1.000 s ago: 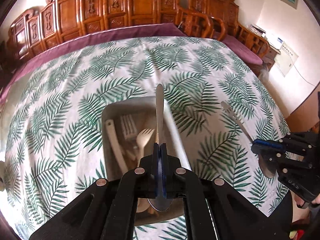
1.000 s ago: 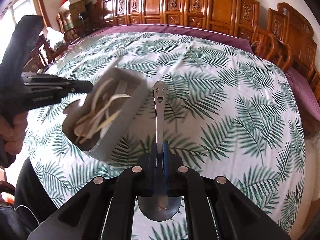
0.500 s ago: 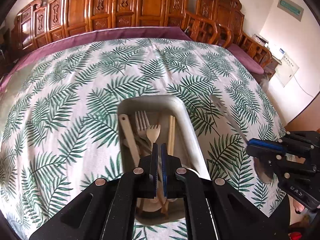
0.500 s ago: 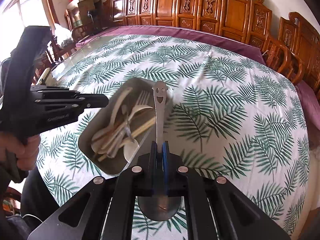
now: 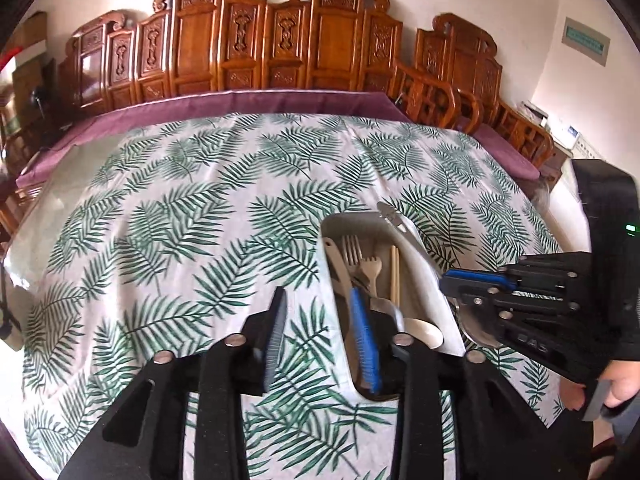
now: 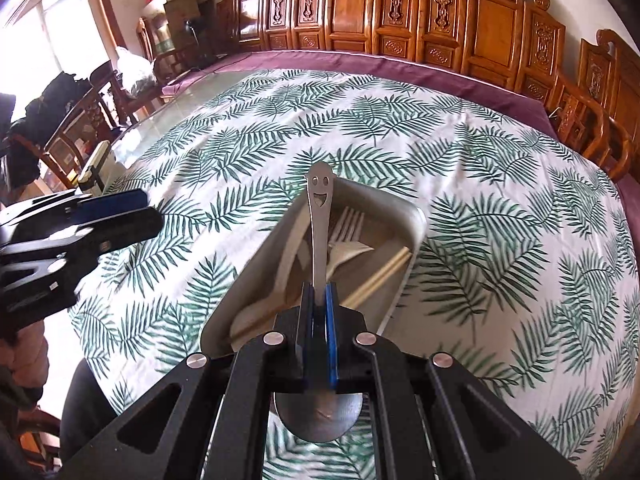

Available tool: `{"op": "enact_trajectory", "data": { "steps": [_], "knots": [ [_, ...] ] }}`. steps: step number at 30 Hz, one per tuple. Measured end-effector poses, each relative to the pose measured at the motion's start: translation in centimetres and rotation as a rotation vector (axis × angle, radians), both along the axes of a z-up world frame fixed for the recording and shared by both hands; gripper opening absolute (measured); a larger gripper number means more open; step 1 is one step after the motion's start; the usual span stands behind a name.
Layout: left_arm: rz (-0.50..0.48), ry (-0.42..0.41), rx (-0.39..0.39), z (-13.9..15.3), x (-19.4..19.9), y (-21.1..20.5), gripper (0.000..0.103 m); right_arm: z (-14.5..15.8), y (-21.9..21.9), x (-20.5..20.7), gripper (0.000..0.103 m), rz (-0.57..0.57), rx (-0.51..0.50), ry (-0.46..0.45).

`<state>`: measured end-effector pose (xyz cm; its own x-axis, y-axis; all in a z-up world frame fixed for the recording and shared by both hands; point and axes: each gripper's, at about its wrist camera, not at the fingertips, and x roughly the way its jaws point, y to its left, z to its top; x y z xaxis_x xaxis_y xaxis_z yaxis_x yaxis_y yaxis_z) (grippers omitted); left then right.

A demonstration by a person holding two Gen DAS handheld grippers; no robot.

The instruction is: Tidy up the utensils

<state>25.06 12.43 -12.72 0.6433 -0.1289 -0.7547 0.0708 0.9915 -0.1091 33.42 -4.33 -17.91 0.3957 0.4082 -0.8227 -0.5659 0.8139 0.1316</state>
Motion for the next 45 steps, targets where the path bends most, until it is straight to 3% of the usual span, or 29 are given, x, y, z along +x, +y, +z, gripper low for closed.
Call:
{"op": "enact_trajectory", "data": {
  "steps": [8,10,13,28,36,40,45],
  "knots": [
    [0.025,-0.051,-0.01,0.5,-1.2,2.1,0.065,-0.8,1.8,0.9,0.007,-0.036,0.016,0.032],
    [0.034,-0.066,-0.015,0.5,-1.5,2.5,0.077,-1.1,1.9,1.2,0.007,-0.052,0.018,0.041],
    [0.044,-0.084,-0.014,0.6,-1.9,2.9,0.082,-1.5,2.0,1.6,0.007,-0.067,0.017,0.051],
    [0.044,-0.078,0.003,0.2,-2.2,2.3,0.085,-2.7,0.7,2.4,0.009,-0.109,0.023,0.06],
    [0.035,-0.087,0.021,0.9,-2.6,1.0,0.086,-1.0,-1.2,0.4,0.009,-0.11,0.031,0.006],
    [0.029,-0.092,0.041,1.3,-2.9,-0.1,0.091,0.1,-3.0,-0.9,0.009,-0.131,0.043,-0.016],
    [0.023,-0.101,0.071,2.1,-3.5,-2.0,0.095,1.4,-5.4,-2.4,0.042,-0.168,0.048,-0.056]
  ]
}}
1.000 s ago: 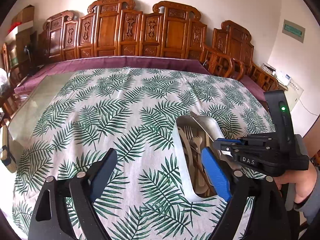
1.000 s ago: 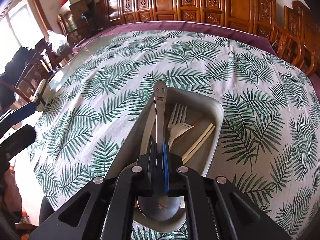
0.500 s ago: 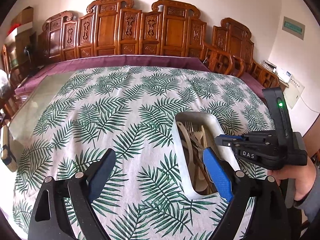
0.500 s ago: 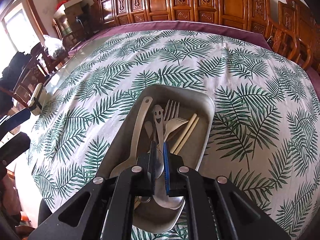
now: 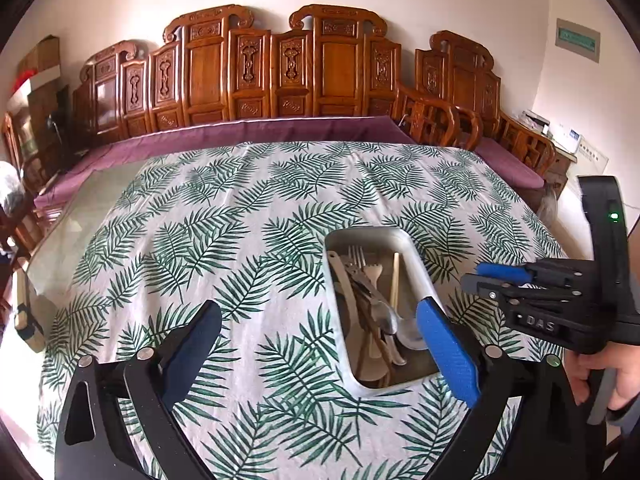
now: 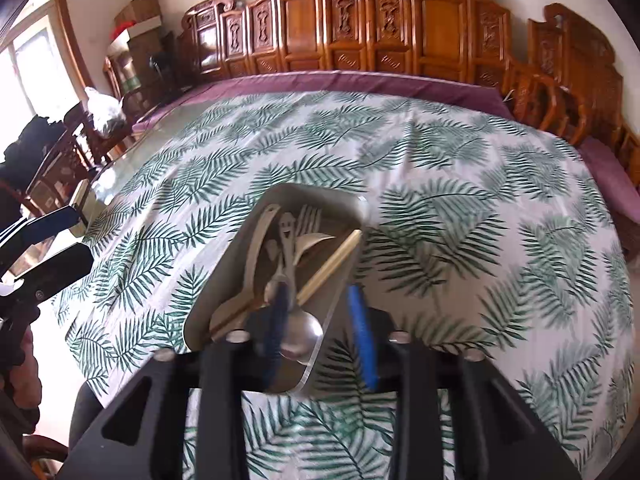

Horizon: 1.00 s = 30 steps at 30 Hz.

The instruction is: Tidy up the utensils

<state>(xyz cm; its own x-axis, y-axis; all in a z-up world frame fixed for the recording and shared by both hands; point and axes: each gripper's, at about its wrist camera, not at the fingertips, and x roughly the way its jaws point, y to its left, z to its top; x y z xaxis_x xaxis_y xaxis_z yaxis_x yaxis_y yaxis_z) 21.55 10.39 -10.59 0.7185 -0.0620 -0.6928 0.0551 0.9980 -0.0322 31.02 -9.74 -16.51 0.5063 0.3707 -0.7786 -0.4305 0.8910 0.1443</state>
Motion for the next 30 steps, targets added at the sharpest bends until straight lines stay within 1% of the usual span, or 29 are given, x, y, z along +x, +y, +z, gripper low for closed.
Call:
{"op": "enact_trajectory", "data": {
  "steps": [1,3,5,7,9,12,17,23,30],
  "knots": [
    [-0.002,-0.001,0.005,0.1,-0.1,-0.3,0.095,0.4,-0.7,-0.4,0.047,-0.013,-0.003,-0.011],
    [-0.007,-0.003,0.017,0.5,-0.5,-1.3,0.095,0.9,-1.6,-1.1,0.067,-0.032,-0.004,-0.028],
    [-0.006,-0.007,0.026,0.8,-0.9,-2.0,0.095,1.6,-2.7,-1.8,0.073,-0.055,-0.008,-0.052],
    [-0.004,-0.01,0.026,1.0,-1.4,-2.7,0.095,2.2,-3.6,-2.4,0.081,-0.072,-0.014,-0.067],
    [-0.002,-0.008,0.026,1.2,-1.8,-3.2,0.095,2.8,-4.8,-3.4,0.092,-0.091,-0.011,-0.09],
    [0.003,-0.015,0.041,1.3,-2.5,-4.2,0.095,3.4,-6.2,-4.8,0.1,-0.12,-0.016,-0.116],
    [0.025,0.012,0.054,0.9,-3.5,-5.4,0.095,3.8,-8.6,-7.3,0.1,-0.174,-0.001,-0.142],
    [0.022,-0.011,0.006,1.6,-6.0,-6.4,0.095,4.6,-10.5,-10.2,0.1,-0.205,0.013,-0.18],
    [0.049,-0.046,0.011,3.1,-9.3,-7.6,0.095,5.8,-12.0,-14.1,0.1,-0.225,0.019,-0.231]
  ]
}}
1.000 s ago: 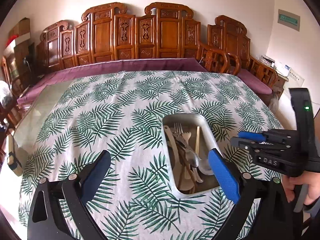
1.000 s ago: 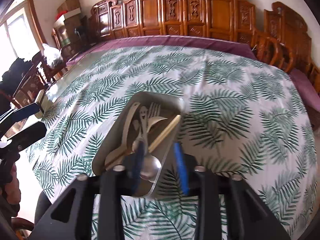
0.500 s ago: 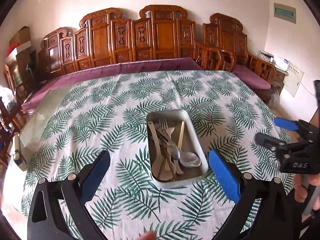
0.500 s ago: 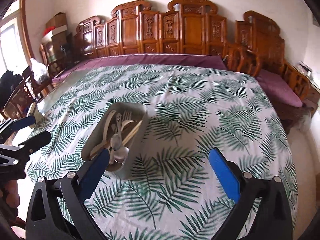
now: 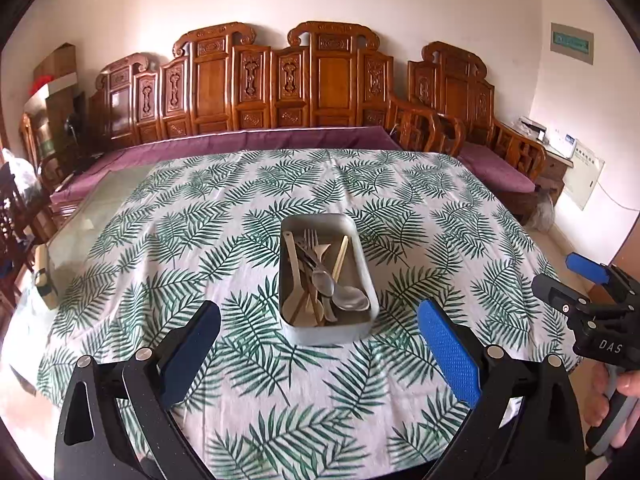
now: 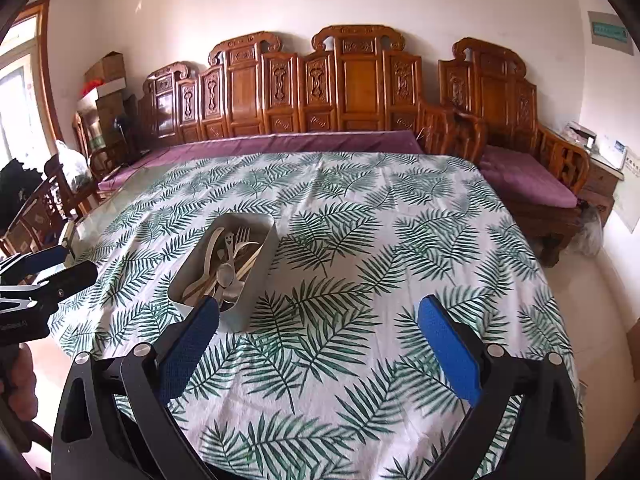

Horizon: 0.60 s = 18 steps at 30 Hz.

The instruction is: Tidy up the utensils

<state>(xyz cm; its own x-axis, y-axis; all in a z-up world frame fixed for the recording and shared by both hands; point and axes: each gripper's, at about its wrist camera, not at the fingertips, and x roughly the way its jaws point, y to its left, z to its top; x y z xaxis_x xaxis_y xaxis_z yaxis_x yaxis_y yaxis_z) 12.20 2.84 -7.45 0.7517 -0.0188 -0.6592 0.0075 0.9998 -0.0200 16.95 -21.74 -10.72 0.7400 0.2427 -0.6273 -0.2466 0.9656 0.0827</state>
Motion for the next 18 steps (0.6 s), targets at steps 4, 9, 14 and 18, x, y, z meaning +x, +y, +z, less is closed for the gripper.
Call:
{"op": "enact_trajectory", "data": {
  "steps": [4,9,14,18],
  "knots": [
    [-0.001,-0.037,0.014,1.6,-1.9,-0.7,0.095,1.4,-0.8,-2.2,0.1,-0.009,0.015,-0.035],
    [-0.005,-0.091,0.019,4.3,-4.3,-1.4,0.095,4.0,-1.5,-4.8,0.1,-0.014,0.033,-0.094],
    [-0.011,-0.15,0.026,6.9,-6.4,-2.1,0.095,7.3,-1.7,-7.6,0.1,-0.009,0.042,-0.17],
    [-0.015,-0.203,0.032,9.1,-8.2,-2.5,0.095,9.8,-1.6,-9.6,0.1,-0.008,0.042,-0.235]
  ]
}}
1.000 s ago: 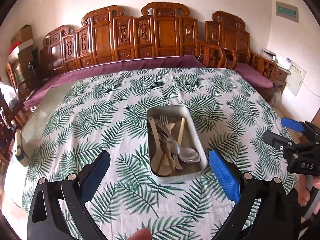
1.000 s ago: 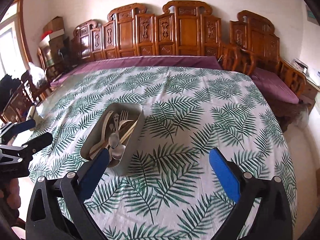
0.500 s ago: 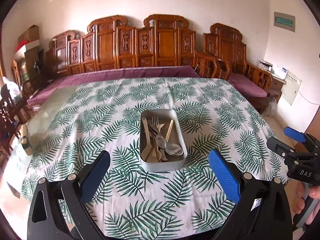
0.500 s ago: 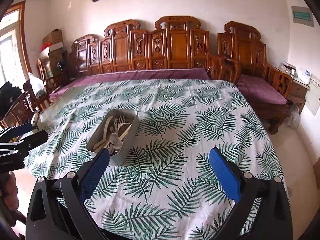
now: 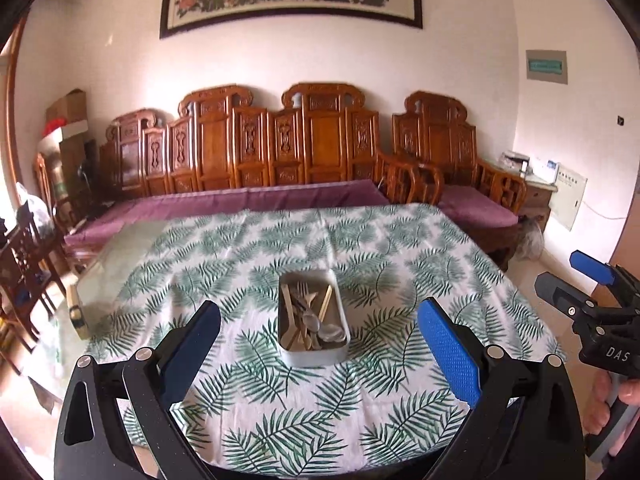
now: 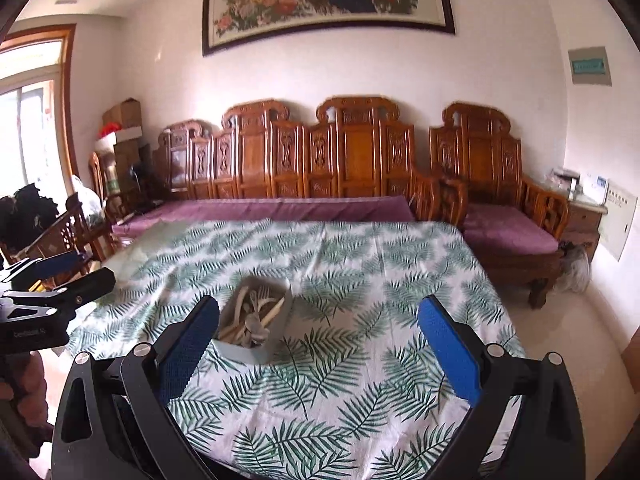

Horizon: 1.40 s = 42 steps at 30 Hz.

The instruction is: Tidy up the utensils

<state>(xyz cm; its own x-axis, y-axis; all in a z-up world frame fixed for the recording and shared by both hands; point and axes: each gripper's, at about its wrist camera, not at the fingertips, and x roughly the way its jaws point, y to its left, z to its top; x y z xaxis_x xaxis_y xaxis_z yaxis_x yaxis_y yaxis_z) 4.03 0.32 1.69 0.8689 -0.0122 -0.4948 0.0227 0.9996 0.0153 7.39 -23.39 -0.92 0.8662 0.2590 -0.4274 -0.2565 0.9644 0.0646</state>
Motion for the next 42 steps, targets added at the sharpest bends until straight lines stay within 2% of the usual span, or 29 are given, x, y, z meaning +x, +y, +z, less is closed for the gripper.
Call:
{"op": "enact_trajectory", "data": {
  "steps": [4,10,42],
  "knots": [
    [0.011,-0.04,0.01,1.7,-1.6,-0.3,0.095,2.1,-0.2,-2.1,0.1,-0.003,0.009,-0.056],
    [0.013,-0.093,0.004,3.6,-3.5,-0.2,0.095,3.6,-0.7,-3.8,0.1,-0.02,0.021,-0.096],
    [0.002,-0.107,-0.016,3.2,-4.4,-0.8,0.095,3.2,-0.5,-4.2,0.1,-0.019,0.024,-0.095]
  ]
}}
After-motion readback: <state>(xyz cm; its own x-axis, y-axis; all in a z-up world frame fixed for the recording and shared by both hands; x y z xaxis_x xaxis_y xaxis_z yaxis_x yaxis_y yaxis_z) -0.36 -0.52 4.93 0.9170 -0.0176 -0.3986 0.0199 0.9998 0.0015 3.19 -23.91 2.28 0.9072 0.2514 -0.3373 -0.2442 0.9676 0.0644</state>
